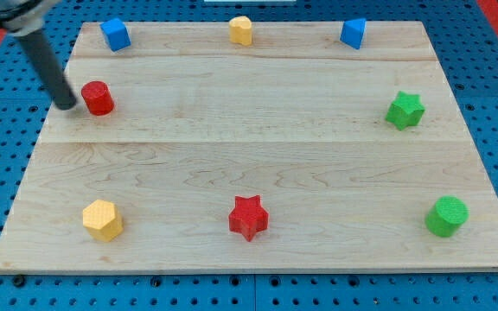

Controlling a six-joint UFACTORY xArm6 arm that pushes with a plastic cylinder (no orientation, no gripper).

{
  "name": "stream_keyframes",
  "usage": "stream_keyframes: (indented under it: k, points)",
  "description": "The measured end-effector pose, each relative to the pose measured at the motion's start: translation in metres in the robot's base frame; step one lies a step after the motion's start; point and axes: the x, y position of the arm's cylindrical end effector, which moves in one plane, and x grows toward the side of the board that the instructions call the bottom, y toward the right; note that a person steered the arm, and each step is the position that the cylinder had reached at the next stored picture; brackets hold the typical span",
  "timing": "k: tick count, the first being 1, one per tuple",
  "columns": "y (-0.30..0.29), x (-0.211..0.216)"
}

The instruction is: Place the red circle vertical to the yellow heart

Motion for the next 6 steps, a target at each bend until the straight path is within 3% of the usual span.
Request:
stream_keyframes:
  k: [1,2,5,6]
  points:
    - [0.128,0.0]
    - [0.154,-0.001]
    - [0.148,-0.006]
    - [0.12,-0.025]
